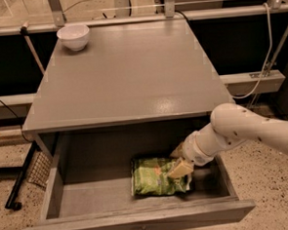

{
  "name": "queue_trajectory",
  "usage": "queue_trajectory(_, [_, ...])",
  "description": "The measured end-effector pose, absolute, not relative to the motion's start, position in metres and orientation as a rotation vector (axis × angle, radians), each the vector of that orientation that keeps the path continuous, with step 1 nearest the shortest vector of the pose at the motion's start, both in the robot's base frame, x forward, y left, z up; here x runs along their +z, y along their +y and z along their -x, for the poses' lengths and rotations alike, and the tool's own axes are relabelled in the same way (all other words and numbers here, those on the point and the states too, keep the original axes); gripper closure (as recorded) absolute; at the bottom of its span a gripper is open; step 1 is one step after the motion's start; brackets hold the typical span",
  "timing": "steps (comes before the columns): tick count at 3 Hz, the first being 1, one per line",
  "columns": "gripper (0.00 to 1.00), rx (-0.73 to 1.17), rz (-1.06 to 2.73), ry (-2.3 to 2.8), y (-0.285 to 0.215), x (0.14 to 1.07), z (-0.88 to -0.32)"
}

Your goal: Pick green jalapeno chip bag from top drawer and place on counter

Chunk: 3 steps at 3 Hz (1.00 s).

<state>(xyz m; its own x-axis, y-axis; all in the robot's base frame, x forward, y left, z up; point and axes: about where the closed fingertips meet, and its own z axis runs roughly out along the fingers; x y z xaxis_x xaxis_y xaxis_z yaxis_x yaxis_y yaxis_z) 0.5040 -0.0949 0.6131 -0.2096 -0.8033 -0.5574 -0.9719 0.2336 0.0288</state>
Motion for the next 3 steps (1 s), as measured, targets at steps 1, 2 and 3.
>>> queue_trajectory(1, [0.71,0.532,1.641,2.074,-0.092,0.613,-0.509])
queue_trajectory(2, [0.94,0.520,1.645,2.030,-0.093,0.628,-0.509])
queue_trajectory(3, [1.00,0.465,1.622,1.987,-0.101,0.652,-0.499])
